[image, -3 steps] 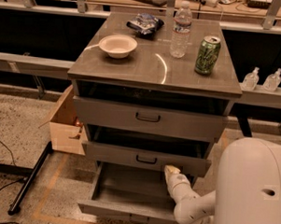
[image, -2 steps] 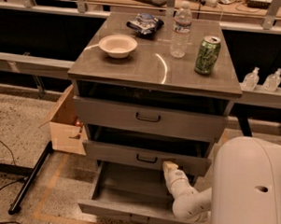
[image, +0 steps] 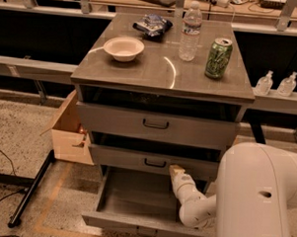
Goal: Close middle drawer
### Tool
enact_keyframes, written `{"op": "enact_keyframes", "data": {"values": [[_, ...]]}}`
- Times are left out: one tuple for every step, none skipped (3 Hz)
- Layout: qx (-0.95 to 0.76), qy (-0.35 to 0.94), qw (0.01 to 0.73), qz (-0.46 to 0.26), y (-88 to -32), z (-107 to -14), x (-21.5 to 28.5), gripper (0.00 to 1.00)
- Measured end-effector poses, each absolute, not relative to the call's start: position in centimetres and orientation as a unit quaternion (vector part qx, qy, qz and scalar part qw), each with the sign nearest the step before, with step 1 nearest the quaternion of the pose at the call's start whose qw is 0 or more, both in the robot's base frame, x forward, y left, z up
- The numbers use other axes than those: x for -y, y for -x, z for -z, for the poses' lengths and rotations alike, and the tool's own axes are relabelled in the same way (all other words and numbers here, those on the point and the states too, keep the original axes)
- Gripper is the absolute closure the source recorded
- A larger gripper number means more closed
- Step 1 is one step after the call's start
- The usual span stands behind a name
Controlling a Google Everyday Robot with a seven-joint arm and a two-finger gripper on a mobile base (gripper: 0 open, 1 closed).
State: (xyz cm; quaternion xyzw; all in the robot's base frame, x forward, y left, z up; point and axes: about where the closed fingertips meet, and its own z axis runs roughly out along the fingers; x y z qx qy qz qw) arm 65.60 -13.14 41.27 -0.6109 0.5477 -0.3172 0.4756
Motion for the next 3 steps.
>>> {"op": "enact_keyframes", "data": {"values": [[-0.572, 0.612, 0.465, 0.287, -63.0, -41.5, 14.3, 1.00], [-0.612, 0.608, 0.445, 0.240, -58.4, -42.7, 16.4, 1.00], [-0.613, 0.611, 0.443, 0.234, -58.0, -42.8, 16.3, 0.82]]}}
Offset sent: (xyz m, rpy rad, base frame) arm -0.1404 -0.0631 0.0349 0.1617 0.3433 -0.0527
